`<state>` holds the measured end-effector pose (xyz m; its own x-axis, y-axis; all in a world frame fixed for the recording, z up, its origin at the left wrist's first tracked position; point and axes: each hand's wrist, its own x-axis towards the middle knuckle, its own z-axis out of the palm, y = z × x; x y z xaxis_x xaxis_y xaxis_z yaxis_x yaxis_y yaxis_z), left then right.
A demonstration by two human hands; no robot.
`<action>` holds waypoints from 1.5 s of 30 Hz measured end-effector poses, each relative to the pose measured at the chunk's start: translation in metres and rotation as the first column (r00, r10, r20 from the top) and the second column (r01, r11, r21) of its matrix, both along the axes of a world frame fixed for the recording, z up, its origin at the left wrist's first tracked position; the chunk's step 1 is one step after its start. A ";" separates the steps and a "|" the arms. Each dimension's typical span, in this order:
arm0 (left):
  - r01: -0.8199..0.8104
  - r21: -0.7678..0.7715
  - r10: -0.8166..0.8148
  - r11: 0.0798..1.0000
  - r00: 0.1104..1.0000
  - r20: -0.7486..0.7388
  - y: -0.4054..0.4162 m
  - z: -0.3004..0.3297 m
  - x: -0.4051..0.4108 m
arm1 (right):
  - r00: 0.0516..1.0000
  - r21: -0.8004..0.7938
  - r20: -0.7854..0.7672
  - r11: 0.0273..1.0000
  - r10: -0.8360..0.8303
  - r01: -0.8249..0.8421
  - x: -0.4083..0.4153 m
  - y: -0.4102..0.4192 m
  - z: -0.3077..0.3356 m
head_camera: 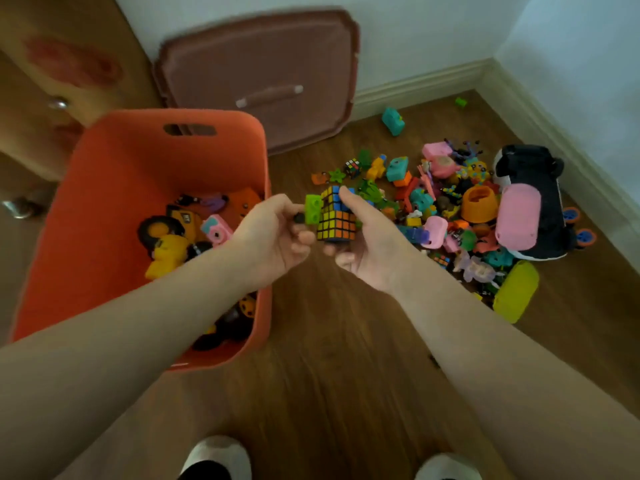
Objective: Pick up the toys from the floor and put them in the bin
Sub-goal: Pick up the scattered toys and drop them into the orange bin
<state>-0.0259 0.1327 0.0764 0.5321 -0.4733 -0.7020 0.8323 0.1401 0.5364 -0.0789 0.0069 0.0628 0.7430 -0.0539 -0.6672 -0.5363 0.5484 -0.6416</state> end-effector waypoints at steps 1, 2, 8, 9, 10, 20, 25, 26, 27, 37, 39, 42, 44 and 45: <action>-0.002 0.032 0.000 0.999 0.998 0.065 0.014 0.007 0.001 | 0.999 0.007 0.014 1.000 0.029 -0.029 0.006 0.014 0.007; -0.015 0.061 0.007 0.998 0.993 0.122 0.029 0.012 0.003 | 0.998 0.009 0.027 0.998 0.060 -0.060 0.013 0.029 0.012; -0.143 0.412 0.082 0.900 0.983 0.162 0.103 -0.007 0.009 | 0.976 -0.147 -0.026 0.965 0.218 -0.219 0.045 0.097 0.021; -0.119 0.472 0.065 0.873 0.989 0.130 0.109 -0.011 0.008 | 0.968 -0.179 -0.050 0.951 0.247 -0.252 0.048 0.102 0.020; -0.092 0.504 0.048 0.859 0.994 0.099 0.114 -0.015 0.007 | 0.957 -0.220 -0.075 0.931 0.280 -0.290 0.050 0.105 0.018; -0.024 0.475 -0.355 0.880 0.631 0.690 0.073 -0.008 -0.022 | 0.987 -0.596 0.061 0.798 0.149 -0.084 0.014 0.039 0.017; 0.236 0.537 -0.586 0.810 0.344 0.734 0.014 -0.005 -0.044 | 0.980 -0.624 -0.169 0.759 0.100 -0.185 -0.022 -0.042 -0.008; 0.297 0.562 -0.635 0.772 0.304 0.710 0.003 -0.007 -0.048 | 0.973 -0.656 -0.211 0.723 0.097 -0.214 -0.033 -0.058 -0.014; 0.360 0.594 -0.689 0.719 0.261 0.676 -0.009 -0.010 -0.053 | 0.966 -0.694 -0.242 0.680 0.092 -0.238 -0.045 -0.073 -0.023; 0.369 0.928 -0.909 0.043 -0.372 0.190 -0.120 -0.091 -0.118 | 0.720 -0.636 -0.617 0.338 0.317 -0.694 -0.193 -0.169 -0.117; 0.292 0.953 -0.875 -0.080 -0.479 0.073 -0.134 -0.112 -0.130 | 0.635 -0.592 -0.631 0.252 0.446 -0.766 -0.210 -0.170 -0.132; 0.279 0.949 -0.892 -0.147 -0.451 -0.005 -0.155 -0.135 -0.145 | 0.525 -0.634 -0.667 -0.032 0.529 -0.773 -0.228 -0.162 -0.149; 0.332 0.934 -0.942 -0.131 -0.337 -0.012 -0.165 -0.147 -0.154 | 0.485 -0.660 -0.690 -0.191 0.537 -0.727 -0.234 -0.155 -0.156; 0.349 0.930 -0.959 -0.117 -0.285 -0.013 -0.170 -0.152 -0.158 | 0.476 -0.666 -0.694 -0.232 0.540 -0.709 -0.235 -0.153 -0.160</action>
<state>-0.1836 -0.0372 -0.0754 0.3099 -0.6373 -0.7055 -0.6669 -0.6746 0.3164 -0.3141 -0.1459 -0.0970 0.7392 -0.1263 -0.6615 -0.3098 -0.9360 -0.1674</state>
